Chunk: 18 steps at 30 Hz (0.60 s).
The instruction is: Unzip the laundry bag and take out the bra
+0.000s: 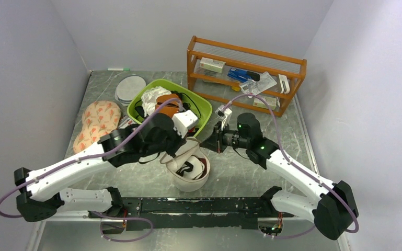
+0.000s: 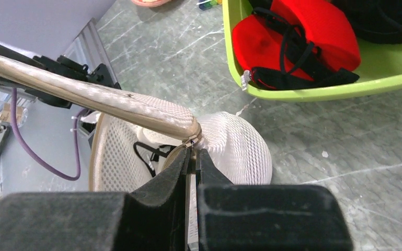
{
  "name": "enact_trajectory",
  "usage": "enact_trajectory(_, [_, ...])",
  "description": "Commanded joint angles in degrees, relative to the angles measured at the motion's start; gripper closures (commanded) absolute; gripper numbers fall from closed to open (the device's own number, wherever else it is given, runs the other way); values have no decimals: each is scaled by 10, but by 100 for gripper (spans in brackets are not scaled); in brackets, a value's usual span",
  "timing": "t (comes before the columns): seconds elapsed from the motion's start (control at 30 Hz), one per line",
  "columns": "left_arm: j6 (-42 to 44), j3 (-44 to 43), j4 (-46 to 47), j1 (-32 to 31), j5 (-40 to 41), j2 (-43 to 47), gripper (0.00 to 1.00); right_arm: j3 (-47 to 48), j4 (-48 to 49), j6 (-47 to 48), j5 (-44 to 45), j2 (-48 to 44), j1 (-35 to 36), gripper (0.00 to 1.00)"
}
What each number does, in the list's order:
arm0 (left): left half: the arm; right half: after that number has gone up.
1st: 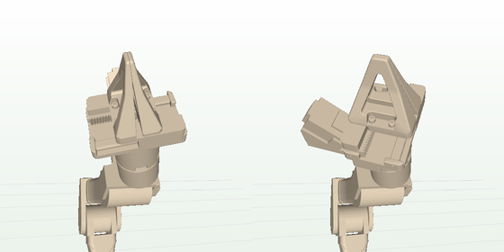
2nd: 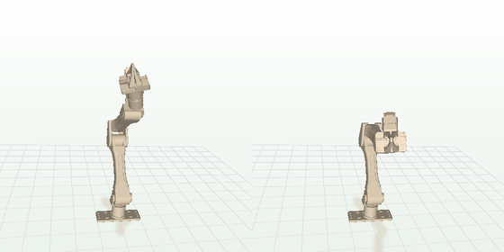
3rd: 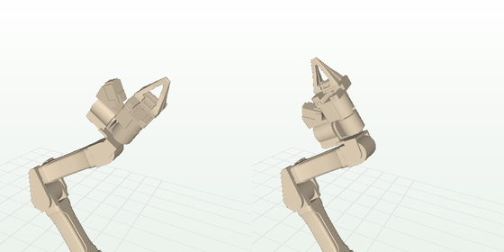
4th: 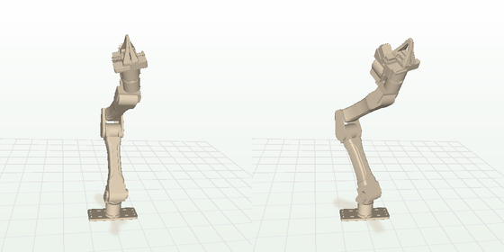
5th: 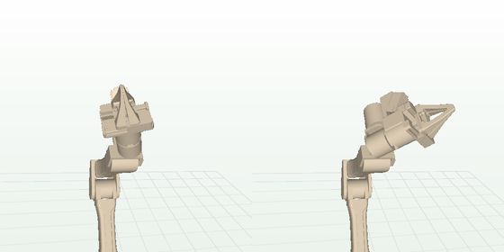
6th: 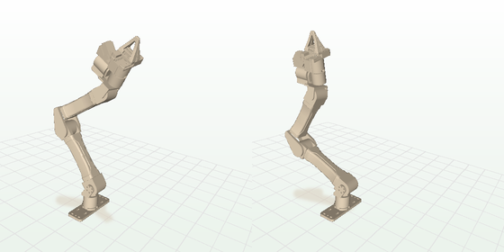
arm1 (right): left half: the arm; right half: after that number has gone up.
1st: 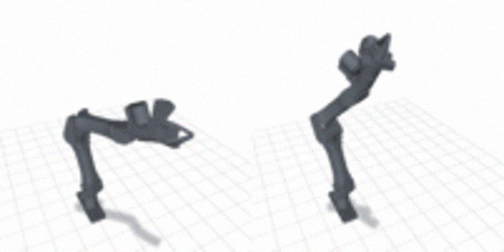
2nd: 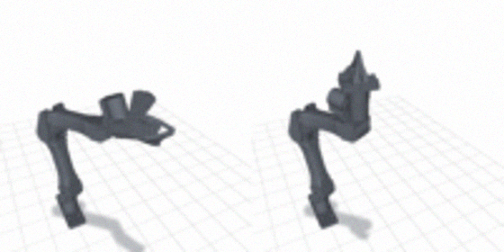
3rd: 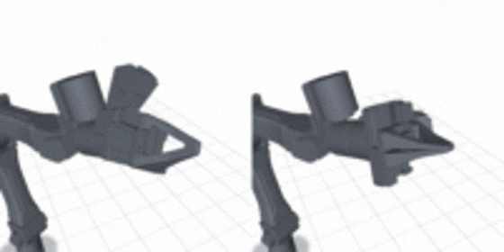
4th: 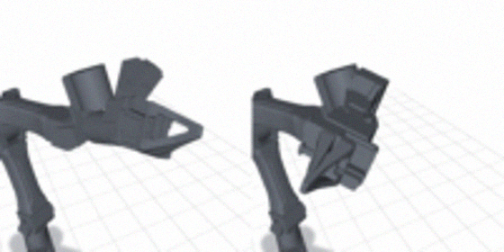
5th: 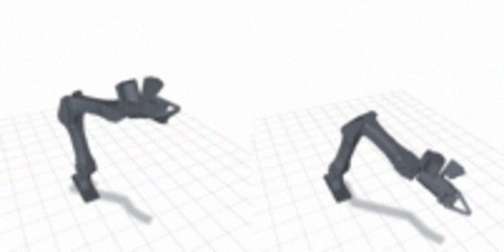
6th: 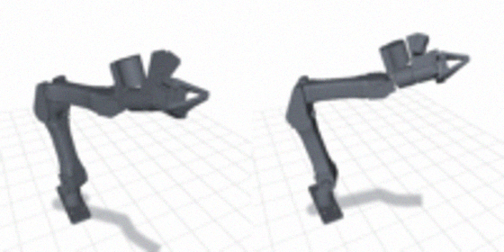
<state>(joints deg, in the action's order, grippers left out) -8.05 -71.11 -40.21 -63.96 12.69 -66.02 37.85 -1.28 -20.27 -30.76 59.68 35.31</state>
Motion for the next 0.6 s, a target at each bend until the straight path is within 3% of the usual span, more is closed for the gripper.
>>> enact_trajectory(0.0, [6, 2, -3, -2, -15, 52, 93, 4, 3, 23, 8, 25, -13, 100])
enact_trajectory(0.2, [-21, 13, -25, -2, 16, 69, 93, 10, 24, 34, -57, 45, -18, 100])
enact_trajectory(0.37, [-76, 35, -46, -2, 70, 43, 67, -3, 41, 31, -116, 32, -17, 100])
enact_trajectory(0.57, [-78, 38, 6, -2, 41, -19, 44, -15, 64, 11, -156, 22, -17, 100])
